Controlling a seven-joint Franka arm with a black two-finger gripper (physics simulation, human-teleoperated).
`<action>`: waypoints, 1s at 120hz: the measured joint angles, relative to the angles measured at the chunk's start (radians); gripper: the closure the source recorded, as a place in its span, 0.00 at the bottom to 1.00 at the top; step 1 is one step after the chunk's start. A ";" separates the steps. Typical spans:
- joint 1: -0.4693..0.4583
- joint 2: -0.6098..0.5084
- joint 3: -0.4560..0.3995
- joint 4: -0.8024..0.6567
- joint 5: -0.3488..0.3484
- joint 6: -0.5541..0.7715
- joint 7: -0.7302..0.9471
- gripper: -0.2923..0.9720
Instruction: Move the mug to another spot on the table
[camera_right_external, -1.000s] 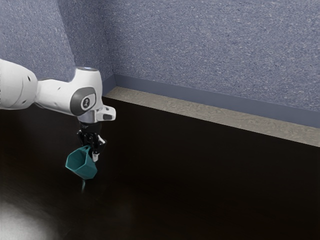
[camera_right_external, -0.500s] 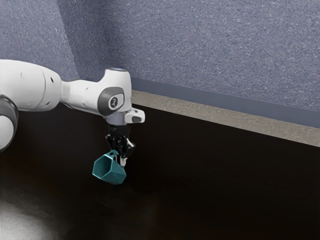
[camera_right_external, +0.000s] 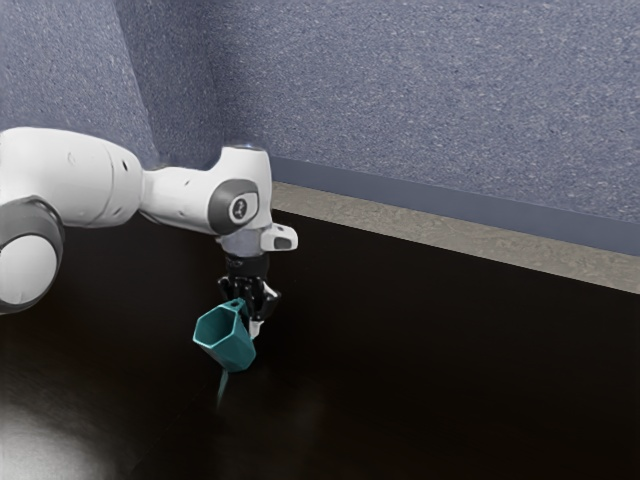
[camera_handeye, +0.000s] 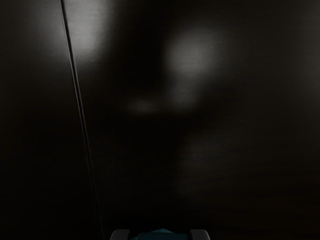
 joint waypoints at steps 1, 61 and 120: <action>0.000 0.001 0.000 0.000 -0.001 0.000 -0.001 0.71; -0.013 0.022 0.002 0.054 -0.053 0.025 -0.046 0.30; 0.126 -0.394 0.010 0.080 -0.048 -0.045 -0.017 0.25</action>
